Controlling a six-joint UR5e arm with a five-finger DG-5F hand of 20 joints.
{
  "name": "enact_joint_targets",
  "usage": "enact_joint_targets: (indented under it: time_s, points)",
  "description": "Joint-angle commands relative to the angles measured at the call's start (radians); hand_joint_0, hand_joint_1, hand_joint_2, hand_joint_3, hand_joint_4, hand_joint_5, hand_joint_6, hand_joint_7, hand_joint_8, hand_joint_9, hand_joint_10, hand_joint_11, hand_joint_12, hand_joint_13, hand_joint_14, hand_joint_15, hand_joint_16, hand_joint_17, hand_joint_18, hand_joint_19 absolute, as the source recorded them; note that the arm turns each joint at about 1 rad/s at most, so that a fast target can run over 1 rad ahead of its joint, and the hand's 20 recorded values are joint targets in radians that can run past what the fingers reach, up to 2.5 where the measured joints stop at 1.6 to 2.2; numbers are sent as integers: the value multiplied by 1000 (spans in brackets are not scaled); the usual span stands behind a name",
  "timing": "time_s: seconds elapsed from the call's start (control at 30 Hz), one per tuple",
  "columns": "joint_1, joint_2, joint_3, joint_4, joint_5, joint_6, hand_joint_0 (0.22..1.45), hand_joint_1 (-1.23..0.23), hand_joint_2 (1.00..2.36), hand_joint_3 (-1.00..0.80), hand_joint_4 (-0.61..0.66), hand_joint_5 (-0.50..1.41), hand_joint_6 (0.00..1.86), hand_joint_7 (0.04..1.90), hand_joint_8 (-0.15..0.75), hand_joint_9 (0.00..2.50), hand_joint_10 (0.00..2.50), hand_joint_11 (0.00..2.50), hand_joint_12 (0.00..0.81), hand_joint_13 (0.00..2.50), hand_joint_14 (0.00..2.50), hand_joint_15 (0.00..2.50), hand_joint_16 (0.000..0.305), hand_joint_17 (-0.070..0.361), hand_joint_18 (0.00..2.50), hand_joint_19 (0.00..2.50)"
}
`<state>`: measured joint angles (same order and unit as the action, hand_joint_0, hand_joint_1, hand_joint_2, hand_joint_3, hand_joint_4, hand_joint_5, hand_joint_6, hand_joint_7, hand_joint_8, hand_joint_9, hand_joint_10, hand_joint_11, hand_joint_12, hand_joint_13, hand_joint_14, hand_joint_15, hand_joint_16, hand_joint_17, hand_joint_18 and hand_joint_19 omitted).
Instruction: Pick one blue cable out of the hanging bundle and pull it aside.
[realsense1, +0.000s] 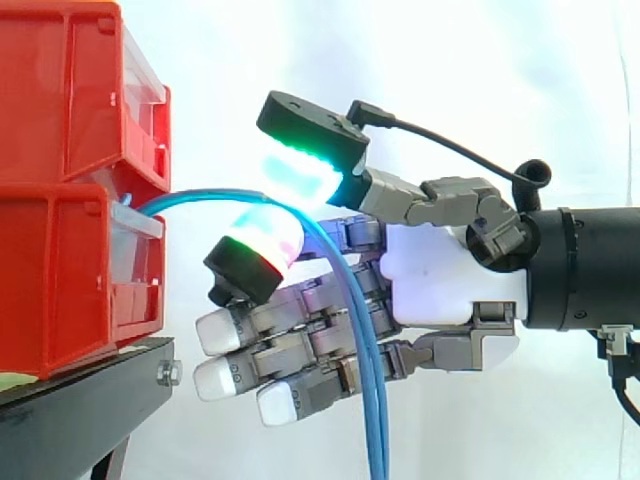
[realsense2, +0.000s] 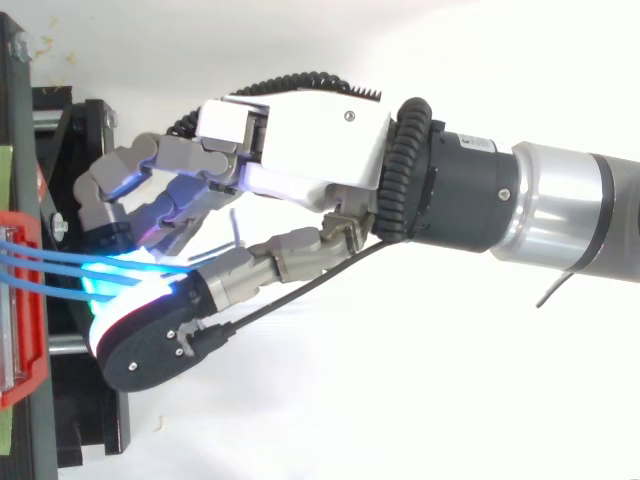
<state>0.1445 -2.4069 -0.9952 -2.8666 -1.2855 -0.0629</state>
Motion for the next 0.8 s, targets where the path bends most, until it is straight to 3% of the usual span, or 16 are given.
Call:
enact_joint_targets:
  time_s: [0.0, 0.23, 0.3, 0.37, 0.57, 0.67, 0.77]
  points:
    - [0, 0, 0, -7, 0, 0, 727, -922, 1000, -500, -63, -181, 867, 1266, 253, 749, 18, 455, 312, 631, 14, 297, 48, 109, 667, 347]
    - [0, 0, 0, -13, 0, 0, 478, -937, 1000, -500, 84, -154, 858, 1265, 286, 776, 17, 468, 342, 647, 12, 313, 54, 120, 687, 374]
    - [1, 0, 0, -13, 0, 0, 419, -879, 1000, -500, 107, -151, 858, 1251, 310, 796, 14, 471, 364, 664, 12, 313, 59, 132, 719, 383]
    - [0, 0, 0, -16, 0, 0, 370, -723, 1000, -500, 126, -151, 854, 1238, 343, 824, 13, 463, 396, 685, 13, 327, 66, 148, 756, 386]
    - [0, 0, 1, -19, 0, -2, 425, -550, 1000, -500, 118, -156, 842, 1259, 333, 825, 14, 470, 382, 672, 13, 337, 63, 143, 716, 436]
    - [0, 0, 1, -19, 0, -2, 474, -561, 1000, -491, 103, -157, 837, 1289, 318, 815, 15, 468, 362, 655, 14, 350, 59, 133, 676, 452]
    - [0, 0, 1, -19, 0, -2, 531, -592, 1019, -207, 96, -158, 832, 1343, 303, 812, 18, 475, 344, 652, 14, 358, 55, 123, 650, 480]
